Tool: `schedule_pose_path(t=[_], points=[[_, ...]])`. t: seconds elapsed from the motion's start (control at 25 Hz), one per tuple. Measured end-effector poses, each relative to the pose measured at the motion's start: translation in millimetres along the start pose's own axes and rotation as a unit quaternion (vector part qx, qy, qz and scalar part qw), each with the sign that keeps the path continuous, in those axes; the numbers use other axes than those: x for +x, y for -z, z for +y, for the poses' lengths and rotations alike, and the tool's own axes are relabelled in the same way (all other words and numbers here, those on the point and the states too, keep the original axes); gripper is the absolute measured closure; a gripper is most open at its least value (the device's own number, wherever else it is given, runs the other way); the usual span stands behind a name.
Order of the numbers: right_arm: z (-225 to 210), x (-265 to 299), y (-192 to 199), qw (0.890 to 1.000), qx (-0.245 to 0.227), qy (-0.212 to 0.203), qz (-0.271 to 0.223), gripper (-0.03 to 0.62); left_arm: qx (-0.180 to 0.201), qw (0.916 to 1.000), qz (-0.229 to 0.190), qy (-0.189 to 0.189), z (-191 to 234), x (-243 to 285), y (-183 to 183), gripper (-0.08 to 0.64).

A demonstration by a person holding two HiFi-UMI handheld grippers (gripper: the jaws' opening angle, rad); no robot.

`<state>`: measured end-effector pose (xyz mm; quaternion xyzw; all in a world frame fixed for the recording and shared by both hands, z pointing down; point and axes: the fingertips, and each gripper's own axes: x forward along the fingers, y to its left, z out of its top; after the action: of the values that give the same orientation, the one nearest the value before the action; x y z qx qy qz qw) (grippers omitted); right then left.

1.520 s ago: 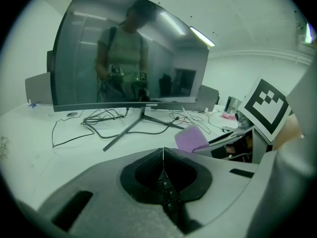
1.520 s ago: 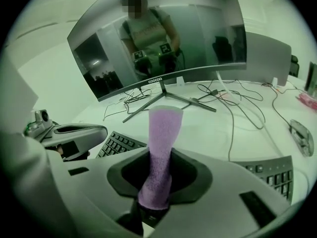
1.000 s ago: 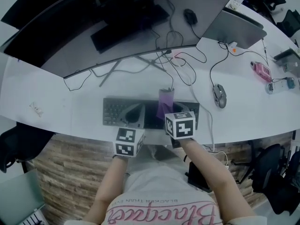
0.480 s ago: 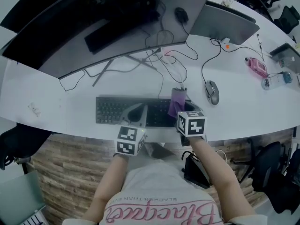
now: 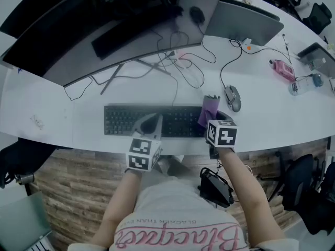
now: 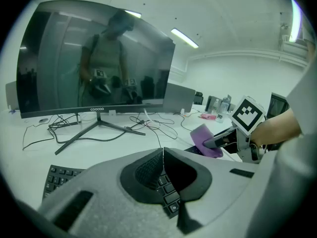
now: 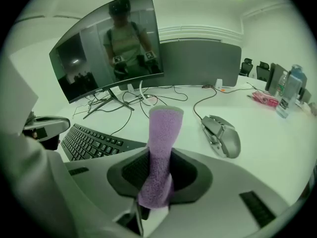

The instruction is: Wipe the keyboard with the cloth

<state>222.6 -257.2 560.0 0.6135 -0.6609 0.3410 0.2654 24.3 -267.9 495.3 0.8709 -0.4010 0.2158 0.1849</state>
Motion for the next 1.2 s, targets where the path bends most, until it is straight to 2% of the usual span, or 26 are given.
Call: schedule_pose_path(t=[0.16,0.32,0.56,0.68,0.92,1.2], points=[[-11,-9,2,1.0,-0.01,0.029,-0.002,0.502,0.004,1.0,-0.004,0.005,-1,-6,-1,0.555],[-15,-27,-8,0.998,-0.017,0.053,-0.038,0.502,0.007,0.9999,-0.008,0.006,5,-16,0,0.555],[20,-57,-24,0.996,-0.017,0.037,-0.084,0.502,0.008,0.9999,-0.006,-0.003,29,-35,7,0.555],[58,-65,-33,0.995,-0.029,0.011,-0.099,0.502,0.005,0.9999,-0.009,-0.011,48,-46,9,0.555],[166,-61,-50,0.988,-0.074,-0.078,-0.114,0.502,-0.013,0.999,-0.015,-0.04,99,-74,15,0.555],[306,-32,-46,0.972,-0.115,-0.188,-0.085,0.502,-0.043,0.9944,-0.019,-0.095,177,-119,34,0.555]])
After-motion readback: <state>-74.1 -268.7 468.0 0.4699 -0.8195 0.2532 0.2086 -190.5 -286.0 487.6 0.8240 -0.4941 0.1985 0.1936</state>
